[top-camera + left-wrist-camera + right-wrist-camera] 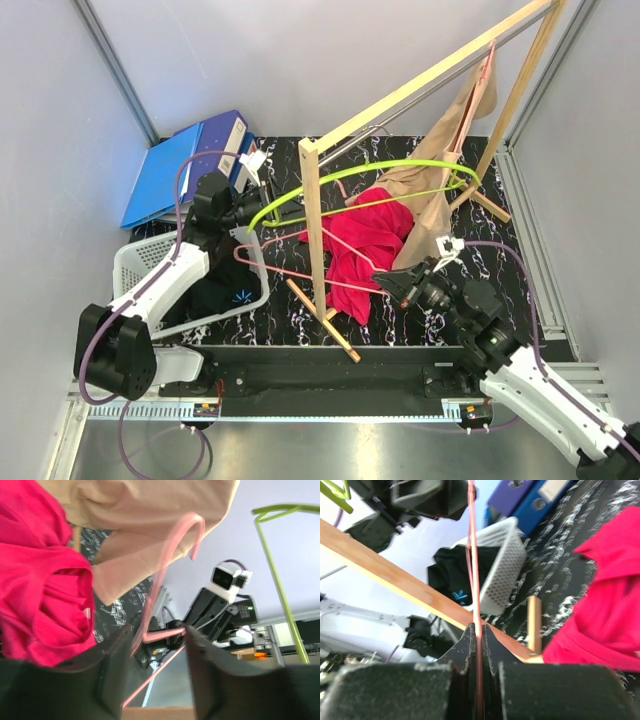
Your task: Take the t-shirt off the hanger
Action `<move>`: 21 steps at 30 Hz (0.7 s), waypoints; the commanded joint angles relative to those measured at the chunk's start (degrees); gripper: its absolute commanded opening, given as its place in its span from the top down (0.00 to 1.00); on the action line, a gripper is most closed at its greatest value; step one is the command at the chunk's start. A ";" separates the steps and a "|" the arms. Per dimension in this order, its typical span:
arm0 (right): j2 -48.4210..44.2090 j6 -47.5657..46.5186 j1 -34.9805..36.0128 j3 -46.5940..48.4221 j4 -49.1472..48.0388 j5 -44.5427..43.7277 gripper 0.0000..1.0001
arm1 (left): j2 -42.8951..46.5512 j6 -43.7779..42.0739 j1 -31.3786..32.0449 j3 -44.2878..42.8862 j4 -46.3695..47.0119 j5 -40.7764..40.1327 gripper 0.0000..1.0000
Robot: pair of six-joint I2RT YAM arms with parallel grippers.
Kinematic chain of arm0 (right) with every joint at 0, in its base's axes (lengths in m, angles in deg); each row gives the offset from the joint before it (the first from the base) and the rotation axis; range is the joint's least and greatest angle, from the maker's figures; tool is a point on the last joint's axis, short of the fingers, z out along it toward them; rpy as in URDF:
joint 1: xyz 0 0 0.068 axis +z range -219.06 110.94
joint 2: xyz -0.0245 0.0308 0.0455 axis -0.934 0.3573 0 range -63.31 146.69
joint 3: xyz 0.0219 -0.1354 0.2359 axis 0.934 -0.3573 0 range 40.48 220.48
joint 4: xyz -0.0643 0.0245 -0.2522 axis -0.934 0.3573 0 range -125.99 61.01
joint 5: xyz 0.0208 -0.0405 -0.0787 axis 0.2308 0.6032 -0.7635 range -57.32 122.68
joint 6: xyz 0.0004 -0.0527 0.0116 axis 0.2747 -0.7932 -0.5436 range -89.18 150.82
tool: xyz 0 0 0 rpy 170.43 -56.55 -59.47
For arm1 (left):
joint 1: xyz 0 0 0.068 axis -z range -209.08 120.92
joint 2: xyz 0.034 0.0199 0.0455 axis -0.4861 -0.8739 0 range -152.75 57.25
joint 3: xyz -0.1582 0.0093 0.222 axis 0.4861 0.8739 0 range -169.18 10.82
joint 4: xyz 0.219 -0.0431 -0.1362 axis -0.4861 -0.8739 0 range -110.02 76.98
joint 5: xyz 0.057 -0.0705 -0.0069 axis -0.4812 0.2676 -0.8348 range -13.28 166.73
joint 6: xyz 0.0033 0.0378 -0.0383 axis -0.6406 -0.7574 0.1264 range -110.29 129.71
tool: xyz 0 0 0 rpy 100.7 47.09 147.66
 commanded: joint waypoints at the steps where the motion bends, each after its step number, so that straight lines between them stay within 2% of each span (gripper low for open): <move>1: -9.60 -3.43 -0.44 3.79 14.89 -8.41 1.00 | 1.88 -5.97 0.09 -3.48 -7.26 -4.89 0.40; 4: -14.79 -4.14 -0.44 5.02 21.84 -11.92 1.00 | 2.24 -9.04 0.09 -4.97 -10.50 -7.08 0.34; 5: -15.95 -4.05 -0.44 5.55 23.88 -13.68 1.00 | 2.50 -10.53 0.09 -5.67 -14.86 -8.14 0.32; 9: -18.77 -4.84 -0.44 9.32 32.58 -20.71 1.00 | 3.90 -16.07 -0.18 -6.74 -22.10 -12.27 0.32; 16: -14.56 -9.41 -0.36 17.93 36.38 -26.71 1.00 | 8.91 -18.28 -1.49 -5.07 -27.03 -19.83 0.31; 21: -12.53 -13.80 -0.44 21.98 36.46 -27.85 1.00 | 11.02 -18.98 -1.76 -4.19 -27.74 -18.88 0.31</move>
